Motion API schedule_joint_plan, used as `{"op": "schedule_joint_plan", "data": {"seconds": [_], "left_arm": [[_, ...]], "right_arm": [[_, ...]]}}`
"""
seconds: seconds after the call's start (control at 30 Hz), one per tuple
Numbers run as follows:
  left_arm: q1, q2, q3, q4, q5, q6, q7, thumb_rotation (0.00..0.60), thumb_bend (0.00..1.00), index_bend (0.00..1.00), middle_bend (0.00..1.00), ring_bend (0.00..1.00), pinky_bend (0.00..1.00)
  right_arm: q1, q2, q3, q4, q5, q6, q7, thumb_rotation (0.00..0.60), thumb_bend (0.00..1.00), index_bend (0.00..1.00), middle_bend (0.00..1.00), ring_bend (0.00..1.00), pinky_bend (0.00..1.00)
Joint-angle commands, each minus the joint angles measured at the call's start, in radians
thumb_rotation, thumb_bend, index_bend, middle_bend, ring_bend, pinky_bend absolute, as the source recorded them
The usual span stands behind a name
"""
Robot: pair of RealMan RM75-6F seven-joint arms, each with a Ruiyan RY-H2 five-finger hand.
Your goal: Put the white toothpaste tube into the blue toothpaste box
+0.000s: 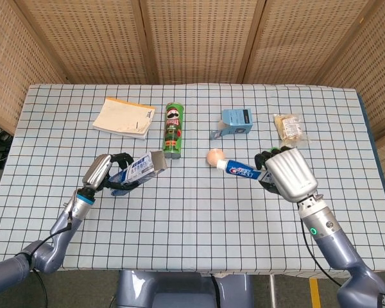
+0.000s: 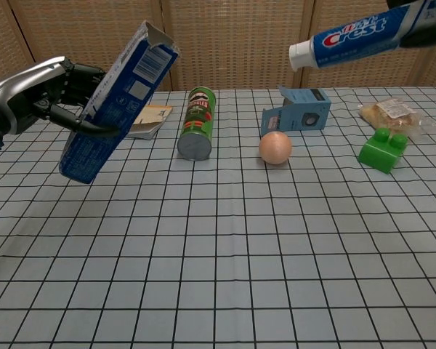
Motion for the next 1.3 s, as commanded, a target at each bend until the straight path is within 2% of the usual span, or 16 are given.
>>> {"op": "schedule_joint_plan", "data": {"seconds": [0.03,0.23,0.37,0.77,1.3], "left_arm": [[-0.029,-0.034,-0.008,0.031,0.022,0.021,-0.024,0.6,0.11,0.63,0.59,0.56,0.51],[-0.082,-0.084,-0.02,0.072,0.033,0.017,-0.008,0.6,0.11,0.63,0.59,0.56,0.51],[-0.106,-0.111,-0.025,0.073,0.029,0.015,0.005,0.6,0.11,0.63,0.59,0.56,0.51],[-0.149,-0.143,-0.028,0.082,0.011,0.009,0.051,0.6,0.11,0.63,0.59,0.56,0.51],[-0.172,-0.151,-0.027,0.084,-0.01,0.017,0.063,0.6,0.11,0.63,0.59,0.56,0.51]], "right_arm": [[0.028,0.056,0.045,-0.038,0.026,-0.021,0.009,0.6,0.55,0.7,0.68,0.66,0.68],[0.073,0.137,0.106,-0.08,0.079,-0.06,0.042,0.6,0.54,0.7,0.68,0.66,0.68],[0.097,0.169,0.121,-0.116,0.12,-0.091,0.051,0.6,0.54,0.7,0.68,0.66,0.68],[0.175,0.197,0.116,-0.146,0.205,-0.161,0.028,0.6,0.54,0.7,0.68,0.66,0.68],[0.203,0.214,0.081,-0.151,0.196,-0.189,0.063,0.6,0.54,0.7,0.68,0.66,0.68]]}}
